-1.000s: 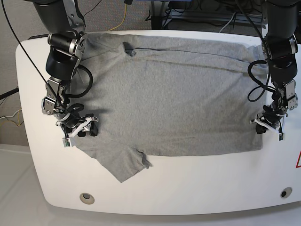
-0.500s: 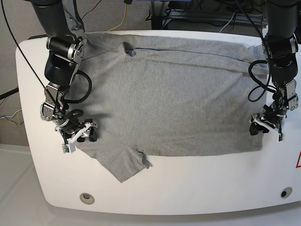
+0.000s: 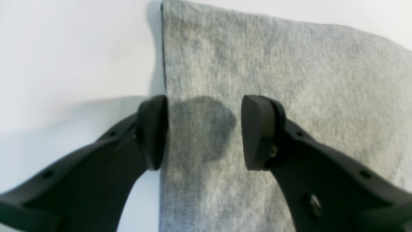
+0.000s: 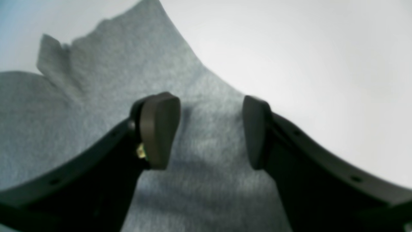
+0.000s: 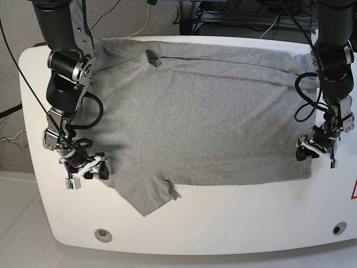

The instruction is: Fold the T-shirt properly

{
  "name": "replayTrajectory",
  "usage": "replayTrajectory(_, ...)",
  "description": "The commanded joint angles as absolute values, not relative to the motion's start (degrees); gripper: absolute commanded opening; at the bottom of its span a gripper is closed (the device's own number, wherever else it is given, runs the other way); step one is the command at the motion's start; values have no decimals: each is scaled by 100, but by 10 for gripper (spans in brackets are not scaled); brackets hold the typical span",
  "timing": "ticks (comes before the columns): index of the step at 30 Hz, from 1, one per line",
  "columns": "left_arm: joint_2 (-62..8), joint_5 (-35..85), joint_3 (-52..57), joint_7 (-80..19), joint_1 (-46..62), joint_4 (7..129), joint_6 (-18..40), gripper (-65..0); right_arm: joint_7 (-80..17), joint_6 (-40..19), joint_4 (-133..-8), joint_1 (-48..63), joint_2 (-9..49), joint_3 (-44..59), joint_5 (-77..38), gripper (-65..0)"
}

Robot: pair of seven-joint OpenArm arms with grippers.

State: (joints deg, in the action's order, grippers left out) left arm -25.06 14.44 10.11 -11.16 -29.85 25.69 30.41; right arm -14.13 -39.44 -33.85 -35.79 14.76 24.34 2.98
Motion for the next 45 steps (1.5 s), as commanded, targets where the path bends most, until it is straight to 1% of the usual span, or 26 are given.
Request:
replayTrajectory(1,-2617,1450,1016,-1241,-3078,2696,2992,-348,-1171,-4000,-3452,-3819,1550,2448,178,-297)
replayTrajectory(9,-2643,1530,1019,-1155,-3026,3096,2923,-388,-1164,-4000,-3570,-3764,1513,2440,145,-298)
replayTrajectory(11,-2631,1541,1001,-1109,-2981,3126,2884,-400,-1205,-4000,-3632,-3717,1495,2431,160,-308)
replayTrajectory(15,-2635,1548,1011,-1082,-2962,3255,2855,-404,-1239,-4000,-3728,-3688,1471,2408,159,-310)
replayTrajectory(19,-2634,1547,1019,-1060,-2952,3238,2859,-398,-1273,-4000,-3867,-3643,1442,2396,161,-310)
replayTrajectory(21,-2629,1559,1006,-1093,-2968,3068,2906,-366,-1316,-4000,-4109,-3522,1422,2411,161,-303)
replayTrajectory(25,-2637,1553,1002,-1064,-2961,3015,2942,-346,-1337,-3985,-4223,-3463,1412,2403,161,-303)
replayTrajectory(29,-2634,1546,1006,-1062,-2966,2995,2956,-342,-1350,-3958,-4224,-3449,1414,2400,155,-303)
replayTrajectory(41,-2593,1550,998,-1155,-2957,3068,2930,-357,-1260,-3932,-3480,-3627,1468,2414,208,-299)
replayTrajectory(45,-2587,1547,1002,-1180,-2953,3077,2932,-359,-1258,-3920,-3406,-3644,1473,2411,215,-299)
